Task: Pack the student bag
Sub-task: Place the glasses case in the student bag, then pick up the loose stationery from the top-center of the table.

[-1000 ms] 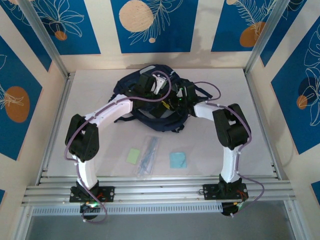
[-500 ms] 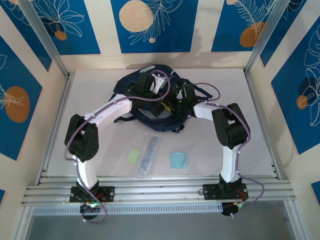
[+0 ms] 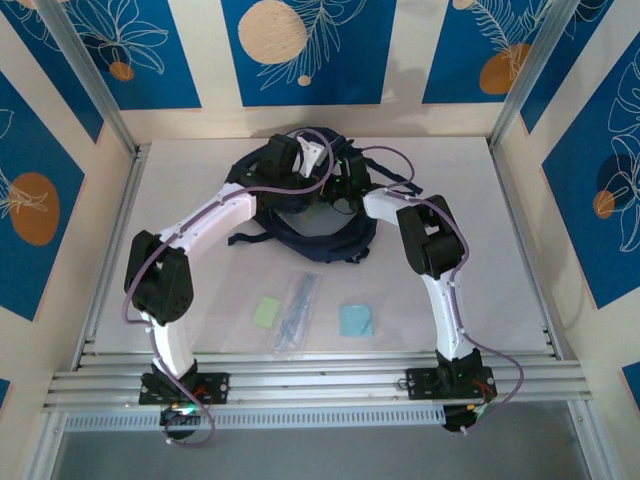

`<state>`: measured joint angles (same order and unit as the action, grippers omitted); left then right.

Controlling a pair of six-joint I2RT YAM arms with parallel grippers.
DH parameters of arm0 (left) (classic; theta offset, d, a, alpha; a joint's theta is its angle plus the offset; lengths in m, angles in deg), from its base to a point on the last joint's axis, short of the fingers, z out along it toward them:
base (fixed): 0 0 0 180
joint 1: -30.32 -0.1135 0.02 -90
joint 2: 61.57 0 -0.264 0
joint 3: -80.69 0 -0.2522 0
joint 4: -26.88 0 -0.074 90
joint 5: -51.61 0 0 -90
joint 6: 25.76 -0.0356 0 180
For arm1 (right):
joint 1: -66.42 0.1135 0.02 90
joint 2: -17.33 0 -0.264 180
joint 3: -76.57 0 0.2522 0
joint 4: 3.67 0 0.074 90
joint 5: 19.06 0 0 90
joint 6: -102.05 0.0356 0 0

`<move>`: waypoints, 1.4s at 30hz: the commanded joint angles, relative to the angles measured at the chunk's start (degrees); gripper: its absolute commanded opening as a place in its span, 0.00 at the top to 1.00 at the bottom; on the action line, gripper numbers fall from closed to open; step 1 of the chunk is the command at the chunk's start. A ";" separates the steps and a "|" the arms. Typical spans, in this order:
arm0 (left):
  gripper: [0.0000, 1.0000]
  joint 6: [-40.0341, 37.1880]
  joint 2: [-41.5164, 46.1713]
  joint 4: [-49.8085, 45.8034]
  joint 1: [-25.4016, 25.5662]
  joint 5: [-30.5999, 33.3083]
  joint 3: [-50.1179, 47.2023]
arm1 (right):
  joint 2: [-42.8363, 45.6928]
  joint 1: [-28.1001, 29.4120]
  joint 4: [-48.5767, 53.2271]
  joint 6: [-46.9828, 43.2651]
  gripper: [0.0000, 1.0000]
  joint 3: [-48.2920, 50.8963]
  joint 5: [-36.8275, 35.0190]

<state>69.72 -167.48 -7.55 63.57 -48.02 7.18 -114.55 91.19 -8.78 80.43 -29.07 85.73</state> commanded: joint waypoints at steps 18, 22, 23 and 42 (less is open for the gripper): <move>1.00 2.91 1.44 10.96 -2.31 -0.03 -1.44 | 31.45 0.95 21.78 -11.64 0.30 31.58 4.02; 1.00 4.97 0.88 12.81 -3.26 -1.66 -3.57 | 38.18 6.49 36.46 -18.83 0.18 34.04 -1.67; 1.00 5.59 0.96 13.45 -3.51 -2.11 -4.30 | 39.34 8.57 39.82 -20.13 0.16 33.92 -3.69; 1.00 8.30 6.91 14.12 -6.61 -4.43 -12.89 | 19.81 29.54 62.80 -18.22 0.05 13.29 -27.08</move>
<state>77.28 -163.30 4.30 58.41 -52.58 -4.67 -92.91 120.61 49.20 60.65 -13.20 64.29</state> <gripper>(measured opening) 0.058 0.953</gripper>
